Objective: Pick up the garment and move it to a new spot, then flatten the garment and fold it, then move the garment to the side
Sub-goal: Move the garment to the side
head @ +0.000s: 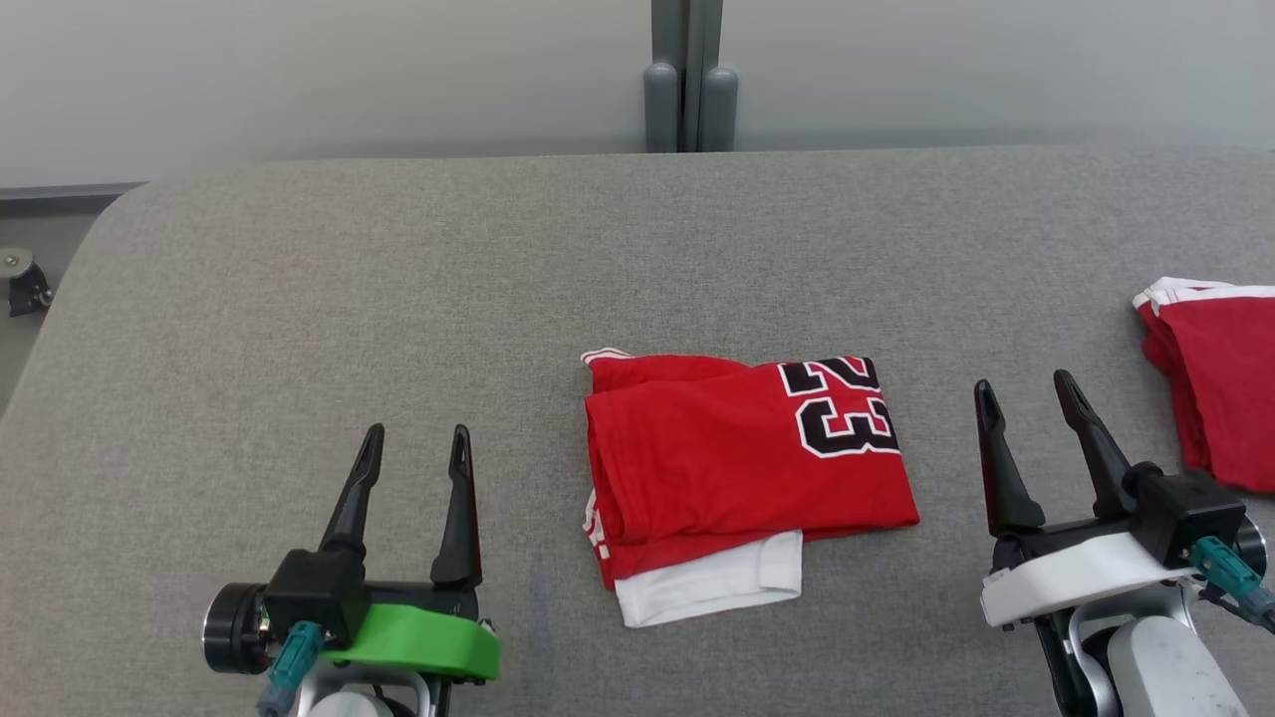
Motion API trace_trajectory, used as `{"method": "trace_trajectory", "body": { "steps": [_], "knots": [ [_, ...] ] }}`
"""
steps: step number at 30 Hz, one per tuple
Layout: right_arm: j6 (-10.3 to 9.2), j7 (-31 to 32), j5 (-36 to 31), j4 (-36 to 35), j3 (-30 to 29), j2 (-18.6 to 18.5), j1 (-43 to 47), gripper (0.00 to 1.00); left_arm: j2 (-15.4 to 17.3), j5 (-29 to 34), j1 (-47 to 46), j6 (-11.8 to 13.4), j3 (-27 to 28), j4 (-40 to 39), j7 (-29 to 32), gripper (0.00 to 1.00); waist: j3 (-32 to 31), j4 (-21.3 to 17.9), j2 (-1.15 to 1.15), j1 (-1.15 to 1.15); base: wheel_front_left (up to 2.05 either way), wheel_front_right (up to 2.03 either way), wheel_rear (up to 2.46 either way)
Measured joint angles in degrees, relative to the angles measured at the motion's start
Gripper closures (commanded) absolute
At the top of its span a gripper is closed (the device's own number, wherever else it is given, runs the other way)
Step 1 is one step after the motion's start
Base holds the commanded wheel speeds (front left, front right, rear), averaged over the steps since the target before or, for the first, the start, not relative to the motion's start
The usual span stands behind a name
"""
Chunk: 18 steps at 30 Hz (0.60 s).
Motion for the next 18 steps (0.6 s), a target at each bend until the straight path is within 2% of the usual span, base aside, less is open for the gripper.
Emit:
{"method": "trace_trajectory", "body": {
  "steps": [10,18],
  "knots": [
    [0.0,4.9,1.5,10.4,0.7,1.3,-3.0,0.0,0.0,-0.2,-1.3,-1.0,-2.0,1.2,0.0,0.0,2.9,2.1,0.0,0.0,0.0,0.0,0.0],
    [0.0,8.5,5.2,17.3,-1.1,2.4,-6.6,0.0,0.0,-0.3,-3.1,-1.0,-3.5,1.2,0.0,0.0,5.3,5.6,0.0,0.0,0.0,0.0,0.0]
  ]
}}
